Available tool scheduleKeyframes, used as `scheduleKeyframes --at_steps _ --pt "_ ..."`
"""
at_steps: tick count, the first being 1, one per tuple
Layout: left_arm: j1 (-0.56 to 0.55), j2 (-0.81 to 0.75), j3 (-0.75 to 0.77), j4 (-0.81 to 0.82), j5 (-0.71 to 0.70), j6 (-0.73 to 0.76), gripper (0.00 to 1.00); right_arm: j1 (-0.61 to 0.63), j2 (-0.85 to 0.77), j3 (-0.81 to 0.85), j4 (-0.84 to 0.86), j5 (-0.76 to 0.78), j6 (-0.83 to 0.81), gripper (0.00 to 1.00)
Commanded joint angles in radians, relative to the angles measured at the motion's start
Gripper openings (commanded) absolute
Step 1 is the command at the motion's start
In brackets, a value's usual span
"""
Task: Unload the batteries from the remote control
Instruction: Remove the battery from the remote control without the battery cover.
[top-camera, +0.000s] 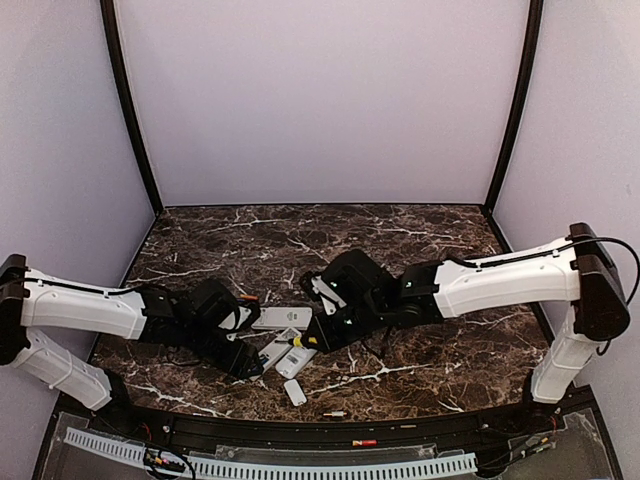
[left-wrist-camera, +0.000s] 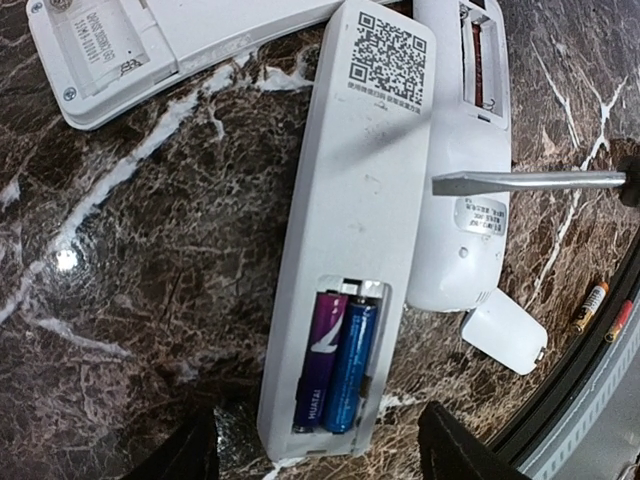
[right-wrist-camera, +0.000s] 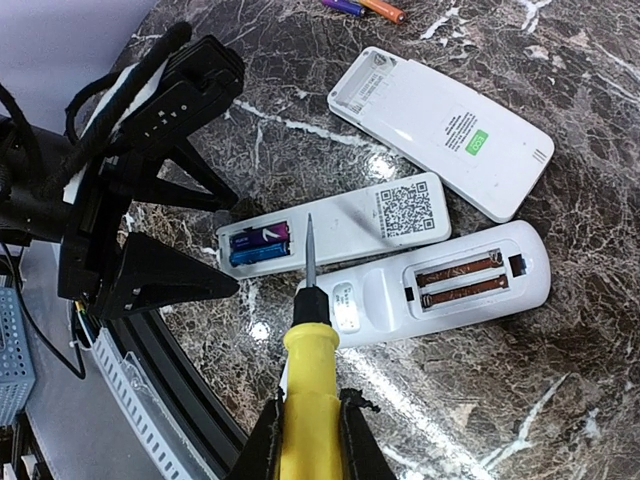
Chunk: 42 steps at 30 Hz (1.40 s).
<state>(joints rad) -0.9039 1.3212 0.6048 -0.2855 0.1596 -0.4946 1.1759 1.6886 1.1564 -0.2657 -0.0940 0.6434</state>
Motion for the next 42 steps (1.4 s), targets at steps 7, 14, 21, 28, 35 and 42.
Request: scheduleKeyframes --at_steps 7,14,21,28,35,42 --pt "-0.016 0.046 0.004 -0.025 -0.004 -0.006 0.6 0.028 0.064 0.074 -0.036 -0.019 -0.027 0.0" --pt "-0.024 0.076 0.017 -0.029 -0.016 -0.007 0.56 0.029 0.089 0.093 -0.042 -0.032 -0.037 0.0" --pt "-0.027 0.084 0.023 -0.04 -0.015 -0.012 0.5 0.03 0.12 0.11 -0.051 -0.045 -0.034 0.0" --pt "-0.032 0.096 0.034 -0.052 -0.017 -0.01 0.45 0.03 0.143 0.128 -0.061 -0.055 -0.035 0.0" --pt "-0.036 0.098 0.039 -0.067 -0.021 -0.01 0.41 0.03 0.155 0.125 -0.059 -0.059 -0.028 0.0" --pt "-0.036 0.109 0.046 -0.076 -0.016 -0.005 0.37 0.023 0.157 0.118 -0.048 -0.074 -0.027 0.0"
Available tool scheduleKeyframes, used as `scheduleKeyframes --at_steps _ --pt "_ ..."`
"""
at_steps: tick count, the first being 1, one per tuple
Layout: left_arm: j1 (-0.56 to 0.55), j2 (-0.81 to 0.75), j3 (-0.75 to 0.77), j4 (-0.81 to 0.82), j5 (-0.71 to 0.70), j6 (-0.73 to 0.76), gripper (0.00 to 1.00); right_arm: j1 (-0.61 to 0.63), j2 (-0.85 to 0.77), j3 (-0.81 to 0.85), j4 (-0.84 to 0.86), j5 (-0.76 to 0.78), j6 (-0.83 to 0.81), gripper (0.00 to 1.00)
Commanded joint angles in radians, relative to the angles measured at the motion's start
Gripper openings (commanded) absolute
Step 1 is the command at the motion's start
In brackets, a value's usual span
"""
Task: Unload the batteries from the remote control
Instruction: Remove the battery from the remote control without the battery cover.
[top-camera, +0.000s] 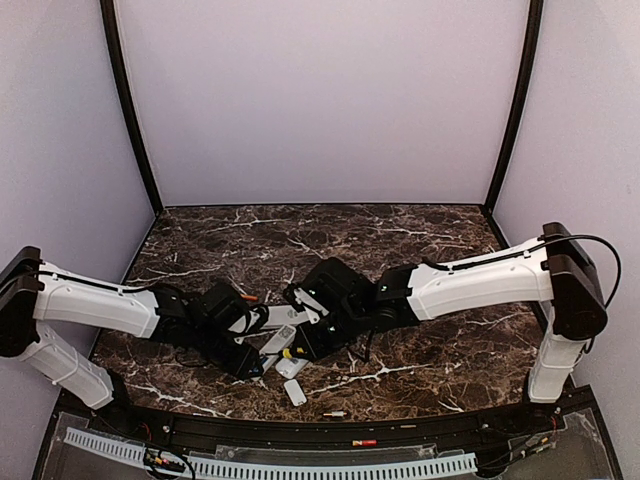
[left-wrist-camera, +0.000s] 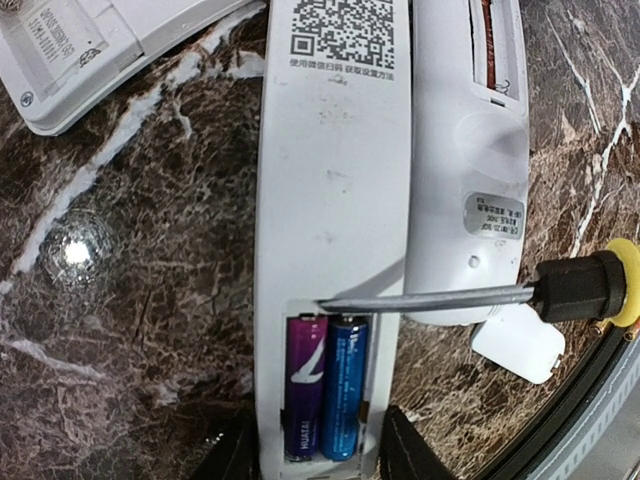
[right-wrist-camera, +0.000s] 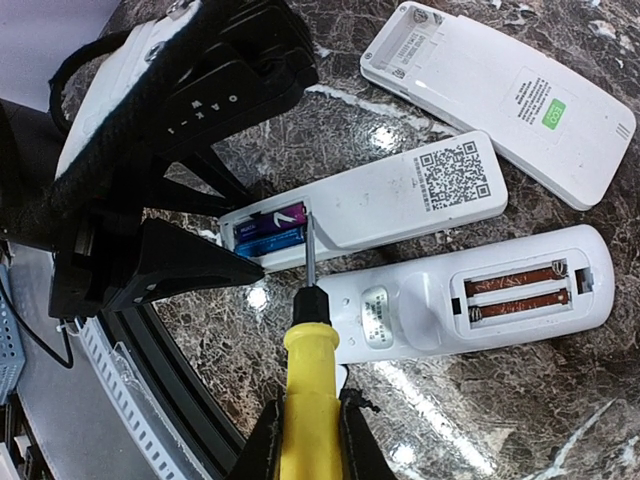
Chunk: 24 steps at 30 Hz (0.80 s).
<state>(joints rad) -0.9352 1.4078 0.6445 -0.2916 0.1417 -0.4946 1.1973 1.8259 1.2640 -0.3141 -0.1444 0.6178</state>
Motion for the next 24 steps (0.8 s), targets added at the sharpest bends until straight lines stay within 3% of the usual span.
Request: scheduleKeyframes --at_steps 1,24 --pt "-0.004 0.023 0.008 -0.071 0.003 -0.004 0.36 0.0 0.021 0.008 0.004 -0.028 -0.001 0.0" --pt "-0.028 0.081 0.053 -0.114 -0.007 0.021 0.3 -0.087 0.026 -0.071 0.143 -0.25 -0.02 0.0"
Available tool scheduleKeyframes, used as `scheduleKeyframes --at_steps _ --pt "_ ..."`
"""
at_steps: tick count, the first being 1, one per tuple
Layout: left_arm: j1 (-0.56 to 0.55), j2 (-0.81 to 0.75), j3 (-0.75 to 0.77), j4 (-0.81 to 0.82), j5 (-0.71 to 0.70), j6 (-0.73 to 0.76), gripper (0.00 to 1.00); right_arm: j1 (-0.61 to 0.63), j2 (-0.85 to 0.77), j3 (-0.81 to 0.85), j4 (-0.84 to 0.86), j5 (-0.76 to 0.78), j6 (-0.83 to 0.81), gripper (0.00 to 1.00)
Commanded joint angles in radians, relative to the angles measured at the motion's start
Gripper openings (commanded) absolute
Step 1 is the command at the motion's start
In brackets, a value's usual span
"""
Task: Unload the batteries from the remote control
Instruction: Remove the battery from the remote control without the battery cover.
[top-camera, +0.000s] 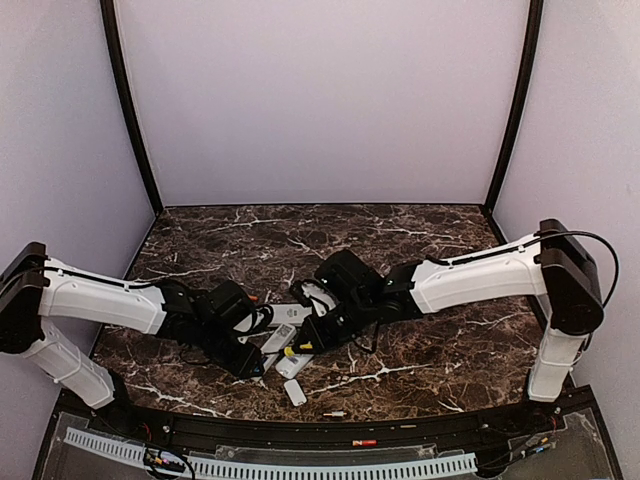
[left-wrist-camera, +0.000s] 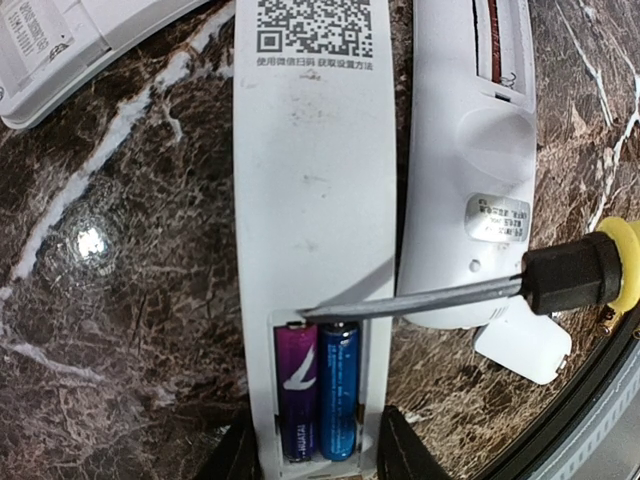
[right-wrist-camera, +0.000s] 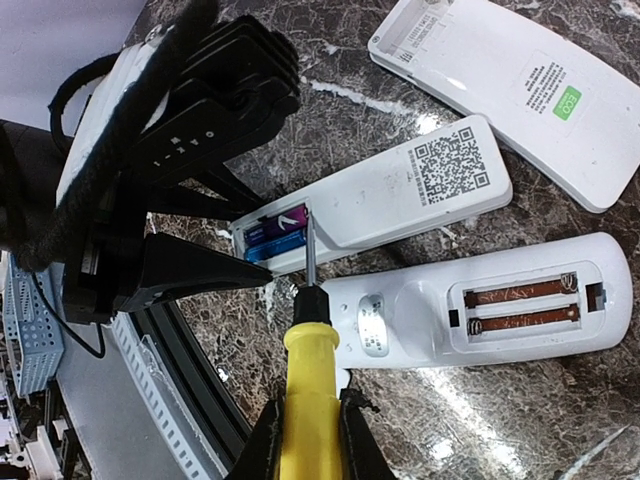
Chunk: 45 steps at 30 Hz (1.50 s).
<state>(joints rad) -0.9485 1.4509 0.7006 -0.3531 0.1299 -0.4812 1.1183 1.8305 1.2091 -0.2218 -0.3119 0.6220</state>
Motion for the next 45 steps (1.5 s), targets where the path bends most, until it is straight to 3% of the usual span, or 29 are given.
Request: scheduleKeyframes --at_steps 1,20,32,36,45 --pt "-0.015 0.039 -0.002 -0.055 0.003 0.008 0.29 -0.01 0.025 -0.018 0.059 -0.104 -0.032 0.0" --pt "-0.017 0.045 0.007 -0.067 -0.006 0.012 0.28 -0.023 0.039 -0.037 0.218 -0.394 -0.036 0.0" --pt "-0.017 0.034 0.008 -0.08 -0.032 0.005 0.28 -0.024 0.009 -0.055 0.217 -0.332 -0.025 0.0" --pt "-0.017 -0.029 0.0 -0.087 -0.057 -0.013 0.36 -0.036 -0.034 -0.078 0.214 -0.267 -0.012 0.0" --pt "-0.015 -0.181 0.019 -0.107 -0.089 -0.07 0.73 -0.057 -0.14 -0.131 0.154 -0.084 0.017 0.0"
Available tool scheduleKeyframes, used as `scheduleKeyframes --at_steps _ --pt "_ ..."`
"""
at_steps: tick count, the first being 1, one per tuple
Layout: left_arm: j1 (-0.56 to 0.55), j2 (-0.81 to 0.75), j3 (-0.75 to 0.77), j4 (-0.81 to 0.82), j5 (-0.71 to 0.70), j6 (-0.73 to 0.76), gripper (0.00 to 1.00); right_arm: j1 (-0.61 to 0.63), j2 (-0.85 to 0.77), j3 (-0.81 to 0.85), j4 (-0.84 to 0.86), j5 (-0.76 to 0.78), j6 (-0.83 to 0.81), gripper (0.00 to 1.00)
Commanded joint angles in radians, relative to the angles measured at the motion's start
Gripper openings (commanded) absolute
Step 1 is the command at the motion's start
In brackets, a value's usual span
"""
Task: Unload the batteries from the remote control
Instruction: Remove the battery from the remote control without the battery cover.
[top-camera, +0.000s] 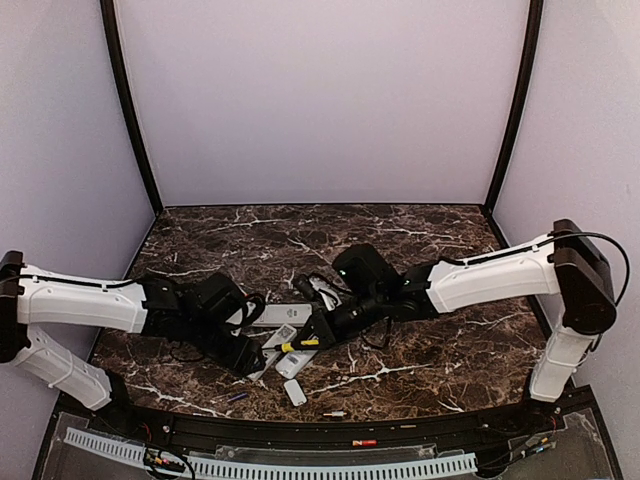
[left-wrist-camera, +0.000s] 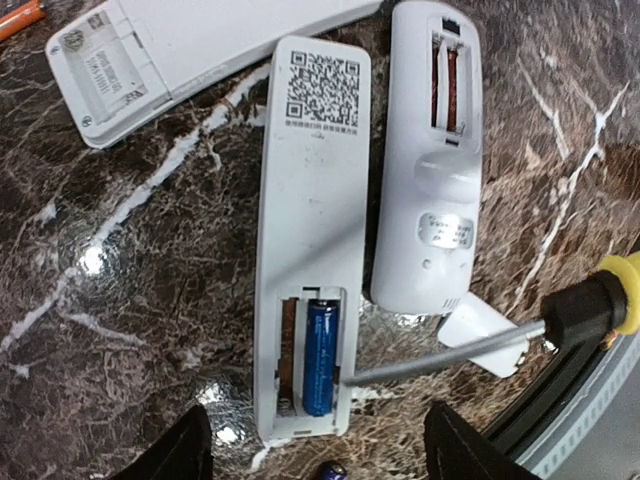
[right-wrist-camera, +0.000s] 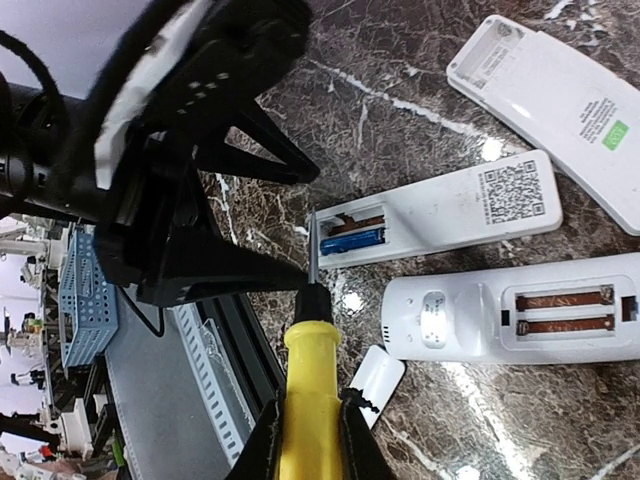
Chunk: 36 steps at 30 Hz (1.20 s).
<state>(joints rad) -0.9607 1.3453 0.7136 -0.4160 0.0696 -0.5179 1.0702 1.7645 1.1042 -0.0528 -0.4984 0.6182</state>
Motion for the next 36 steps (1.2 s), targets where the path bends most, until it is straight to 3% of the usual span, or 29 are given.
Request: scheduleKeyframes --at_steps 1,6,21,36 --pt "-0.003 -0.095 0.008 -0.05 -0.03 -0.043 0.75 -0.008 -0.087 -0.032 -0.021 0.123 0.023 0.0" --pt "0.031 -0.128 0.01 -0.05 0.015 -0.065 0.83 -0.011 -0.103 -0.012 -0.112 0.198 0.036 0.0" --pt "0.151 -0.174 -0.094 0.069 0.202 -0.17 0.8 0.007 -0.117 0.002 -0.244 0.342 0.162 0.0" --pt "0.163 -0.145 -0.136 0.116 0.237 -0.194 0.8 0.017 -0.022 0.099 -0.292 0.379 0.137 0.0"
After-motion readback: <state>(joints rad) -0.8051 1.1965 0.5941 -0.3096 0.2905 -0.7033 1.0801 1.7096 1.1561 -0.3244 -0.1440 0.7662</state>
